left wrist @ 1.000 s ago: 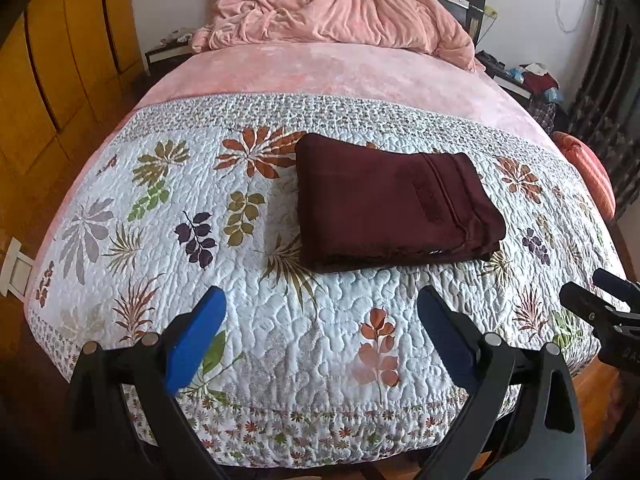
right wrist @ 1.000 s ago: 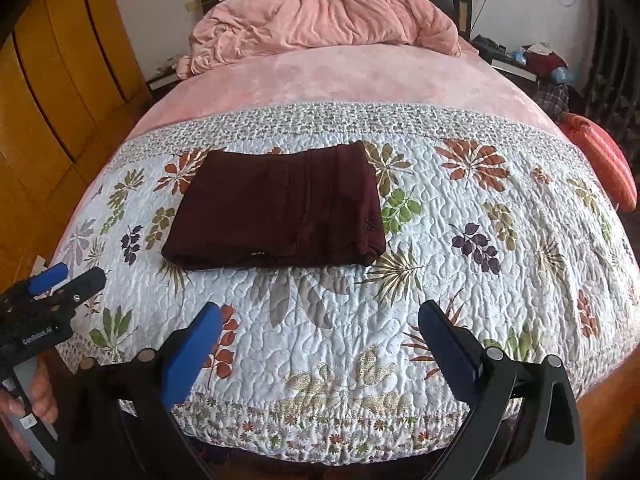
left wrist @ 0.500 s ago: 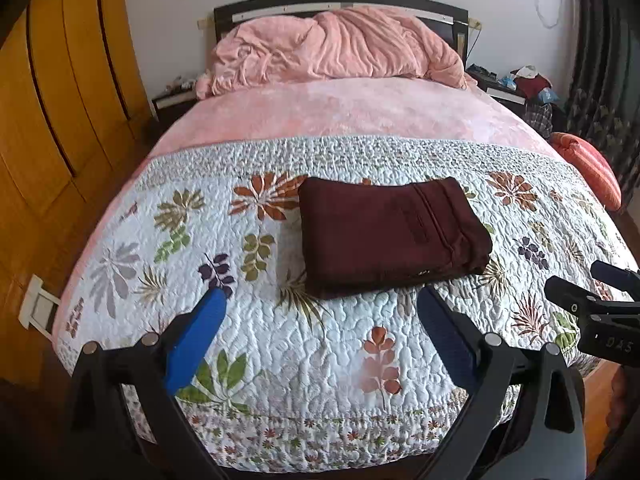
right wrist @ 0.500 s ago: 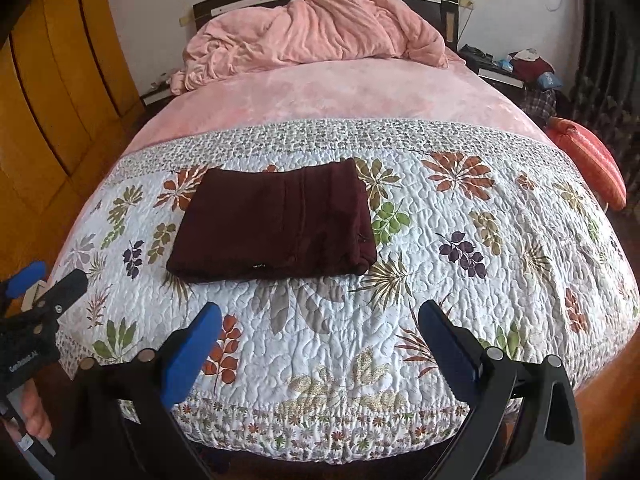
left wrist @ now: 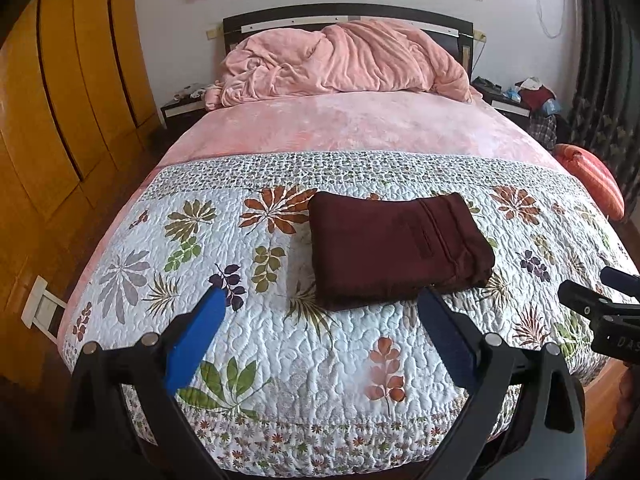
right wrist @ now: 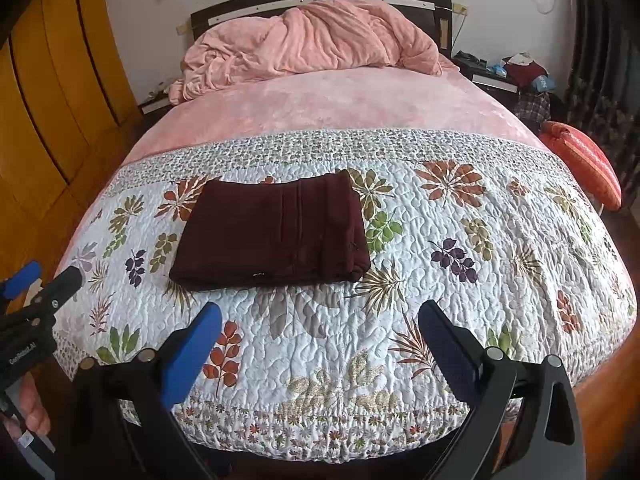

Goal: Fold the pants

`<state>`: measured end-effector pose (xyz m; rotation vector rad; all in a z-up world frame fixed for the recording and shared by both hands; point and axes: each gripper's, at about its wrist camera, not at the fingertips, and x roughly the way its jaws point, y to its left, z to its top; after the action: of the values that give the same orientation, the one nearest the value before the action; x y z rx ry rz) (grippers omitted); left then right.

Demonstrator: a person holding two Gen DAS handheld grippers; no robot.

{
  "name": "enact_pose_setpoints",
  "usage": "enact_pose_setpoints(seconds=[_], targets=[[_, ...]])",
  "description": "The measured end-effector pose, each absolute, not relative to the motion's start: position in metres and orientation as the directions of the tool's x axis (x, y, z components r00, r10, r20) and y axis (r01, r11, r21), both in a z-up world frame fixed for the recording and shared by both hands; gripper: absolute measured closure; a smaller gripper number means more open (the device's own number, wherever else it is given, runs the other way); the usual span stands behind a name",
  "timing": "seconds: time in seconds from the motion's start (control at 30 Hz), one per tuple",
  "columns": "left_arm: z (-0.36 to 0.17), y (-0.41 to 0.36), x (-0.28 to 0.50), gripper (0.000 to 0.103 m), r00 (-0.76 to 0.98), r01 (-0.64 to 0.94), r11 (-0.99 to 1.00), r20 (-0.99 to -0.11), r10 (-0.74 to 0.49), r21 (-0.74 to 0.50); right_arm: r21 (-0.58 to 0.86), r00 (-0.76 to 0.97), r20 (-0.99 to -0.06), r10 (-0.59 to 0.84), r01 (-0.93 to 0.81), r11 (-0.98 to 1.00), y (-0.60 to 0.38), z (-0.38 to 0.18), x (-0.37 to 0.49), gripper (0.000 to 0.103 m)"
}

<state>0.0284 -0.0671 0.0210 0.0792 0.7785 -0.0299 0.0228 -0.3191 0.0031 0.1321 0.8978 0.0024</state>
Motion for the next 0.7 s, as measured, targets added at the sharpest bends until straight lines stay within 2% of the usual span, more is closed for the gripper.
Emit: enact_pose_setpoints(seconds=[0.7], targets=[[0.006, -0.056, 0.037, 0.007, 0.683, 0.039, 0.998, -0.731, 0.010, 0.049, 0.126, 0.610, -0.788, 0.083, 0.027, 0.992, -0.314, -0.003, 0.028, 0.004]])
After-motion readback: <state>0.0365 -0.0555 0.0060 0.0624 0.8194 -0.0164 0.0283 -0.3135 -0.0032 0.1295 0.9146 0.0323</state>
